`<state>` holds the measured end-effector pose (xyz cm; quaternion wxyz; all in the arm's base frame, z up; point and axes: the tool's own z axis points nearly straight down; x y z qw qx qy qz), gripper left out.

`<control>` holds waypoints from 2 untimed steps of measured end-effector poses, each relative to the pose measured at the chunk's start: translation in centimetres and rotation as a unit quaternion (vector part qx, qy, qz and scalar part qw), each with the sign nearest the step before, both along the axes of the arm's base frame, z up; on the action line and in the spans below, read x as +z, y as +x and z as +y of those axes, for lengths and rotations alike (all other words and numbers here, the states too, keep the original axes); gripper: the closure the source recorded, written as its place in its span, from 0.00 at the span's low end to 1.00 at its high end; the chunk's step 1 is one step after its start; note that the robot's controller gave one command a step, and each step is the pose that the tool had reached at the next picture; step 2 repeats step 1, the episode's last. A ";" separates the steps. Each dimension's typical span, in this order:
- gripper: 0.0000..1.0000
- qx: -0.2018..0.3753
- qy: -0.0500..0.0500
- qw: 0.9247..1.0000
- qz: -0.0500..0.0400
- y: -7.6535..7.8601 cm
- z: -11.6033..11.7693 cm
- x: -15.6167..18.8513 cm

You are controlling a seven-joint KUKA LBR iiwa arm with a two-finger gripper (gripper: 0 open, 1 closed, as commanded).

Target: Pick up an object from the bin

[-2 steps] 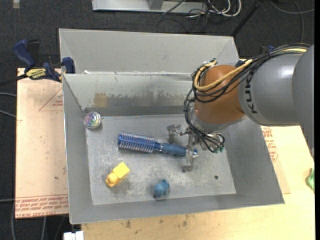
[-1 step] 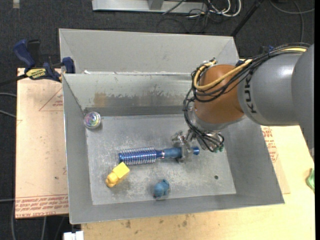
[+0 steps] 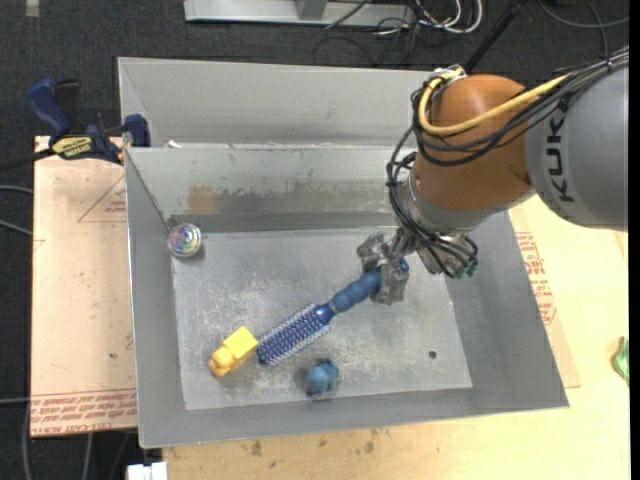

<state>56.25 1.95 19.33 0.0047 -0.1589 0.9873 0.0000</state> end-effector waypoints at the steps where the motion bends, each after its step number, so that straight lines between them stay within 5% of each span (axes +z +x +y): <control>1: 1.00 0.010 0.000 1.000 0.002 -1.4 0.9 4.2; 2: 1.00 0.010 0.000 1.000 0.002 -1.4 0.9 4.2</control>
Offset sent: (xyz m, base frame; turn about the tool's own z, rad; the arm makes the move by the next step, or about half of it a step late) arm -0.0149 0.0081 0.0402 -0.0205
